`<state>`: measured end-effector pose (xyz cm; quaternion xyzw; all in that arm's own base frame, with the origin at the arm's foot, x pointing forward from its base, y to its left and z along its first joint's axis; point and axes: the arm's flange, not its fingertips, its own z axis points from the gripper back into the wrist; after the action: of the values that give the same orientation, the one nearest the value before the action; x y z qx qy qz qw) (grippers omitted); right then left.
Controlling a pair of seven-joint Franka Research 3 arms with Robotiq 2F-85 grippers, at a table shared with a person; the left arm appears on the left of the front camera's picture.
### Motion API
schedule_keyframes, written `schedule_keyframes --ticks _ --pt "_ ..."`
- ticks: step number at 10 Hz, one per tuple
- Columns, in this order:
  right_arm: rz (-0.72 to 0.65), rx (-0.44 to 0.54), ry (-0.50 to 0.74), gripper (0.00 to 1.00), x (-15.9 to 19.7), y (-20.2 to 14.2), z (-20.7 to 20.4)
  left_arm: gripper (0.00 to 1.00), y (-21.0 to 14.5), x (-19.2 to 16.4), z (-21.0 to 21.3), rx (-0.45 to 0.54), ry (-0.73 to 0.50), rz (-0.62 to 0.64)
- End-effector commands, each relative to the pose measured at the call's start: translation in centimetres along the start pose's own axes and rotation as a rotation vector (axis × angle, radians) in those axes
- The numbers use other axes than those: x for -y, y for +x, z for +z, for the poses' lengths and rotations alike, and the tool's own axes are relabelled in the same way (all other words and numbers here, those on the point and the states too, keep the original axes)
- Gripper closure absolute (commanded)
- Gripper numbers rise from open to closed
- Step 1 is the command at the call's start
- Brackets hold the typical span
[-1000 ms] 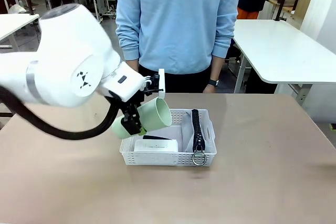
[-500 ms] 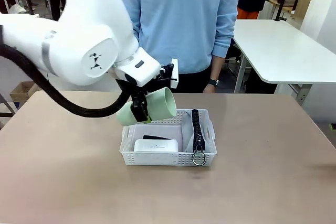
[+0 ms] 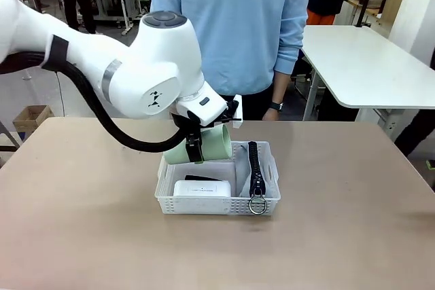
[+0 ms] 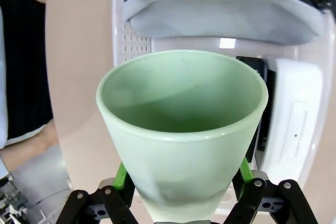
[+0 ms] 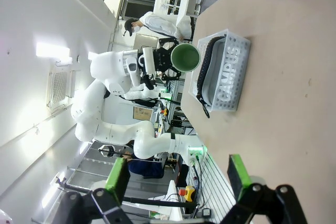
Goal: Efficiently arrange items inside the basket to fit them all.
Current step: Pick up the Reusable plastic cup and place it inside the Organizing basket.
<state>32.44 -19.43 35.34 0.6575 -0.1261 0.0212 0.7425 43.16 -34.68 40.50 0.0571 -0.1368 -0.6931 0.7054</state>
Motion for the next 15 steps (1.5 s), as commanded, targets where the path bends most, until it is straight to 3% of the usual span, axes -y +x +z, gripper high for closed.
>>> schedule_keyframes --ticks 1,6,15 --pt "-0.010 -0.007 -0.015 0.00 -0.3 -0.1 0.1 0.13 0.9 -0.6 -0.5 -0.035 0.009 0.030" --pt "-0.010 -0.007 -0.015 0.00 -0.3 -0.1 0.1 0.13 1.8 -0.6 -3.5 -0.111 0.013 0.011" --pt "-0.010 -0.007 -0.015 0.00 -0.3 -0.1 0.1 0.13 2.5 -0.3 -4.9 -0.152 -0.005 -0.003"
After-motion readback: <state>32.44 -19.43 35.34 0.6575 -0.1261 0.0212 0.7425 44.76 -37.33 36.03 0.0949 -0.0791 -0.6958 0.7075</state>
